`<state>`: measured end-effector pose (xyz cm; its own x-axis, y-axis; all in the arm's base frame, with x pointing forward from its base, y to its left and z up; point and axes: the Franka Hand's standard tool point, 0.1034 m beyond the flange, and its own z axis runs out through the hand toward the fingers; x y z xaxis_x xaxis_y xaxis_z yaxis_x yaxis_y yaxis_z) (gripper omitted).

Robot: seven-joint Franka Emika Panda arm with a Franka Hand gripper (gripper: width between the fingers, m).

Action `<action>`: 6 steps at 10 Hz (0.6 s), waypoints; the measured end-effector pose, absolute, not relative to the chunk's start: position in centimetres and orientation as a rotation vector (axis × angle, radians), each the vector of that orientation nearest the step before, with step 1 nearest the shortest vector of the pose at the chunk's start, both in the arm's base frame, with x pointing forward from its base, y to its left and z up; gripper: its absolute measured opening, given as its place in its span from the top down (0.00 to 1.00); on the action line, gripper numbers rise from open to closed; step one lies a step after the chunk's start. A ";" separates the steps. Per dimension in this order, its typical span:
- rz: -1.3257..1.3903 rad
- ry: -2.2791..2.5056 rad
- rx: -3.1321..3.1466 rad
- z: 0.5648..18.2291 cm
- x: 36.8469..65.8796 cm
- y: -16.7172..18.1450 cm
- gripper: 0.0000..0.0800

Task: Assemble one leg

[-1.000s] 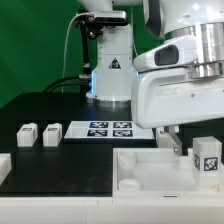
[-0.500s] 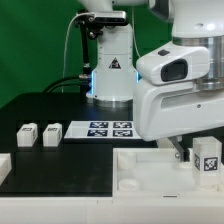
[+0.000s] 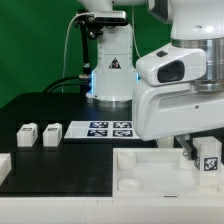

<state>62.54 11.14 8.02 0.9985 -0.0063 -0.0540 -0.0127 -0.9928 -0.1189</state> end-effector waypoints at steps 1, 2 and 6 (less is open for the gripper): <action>0.090 0.162 -3.019 8.0 62.5 11.1 0.64; 0.098 0.290 -3.012 7.9 62.6 11.0 0.64; 0.144 1.082 -2.803 7.8 62.8 10.5 0.64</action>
Offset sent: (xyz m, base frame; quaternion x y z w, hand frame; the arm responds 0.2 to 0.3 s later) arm 0.0078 -0.0069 -0.0027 0.0231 0.0167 0.3073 0.9512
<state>62.83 10.46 7.79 0.7377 -0.6612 -0.1367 -0.6740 -0.7333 -0.0900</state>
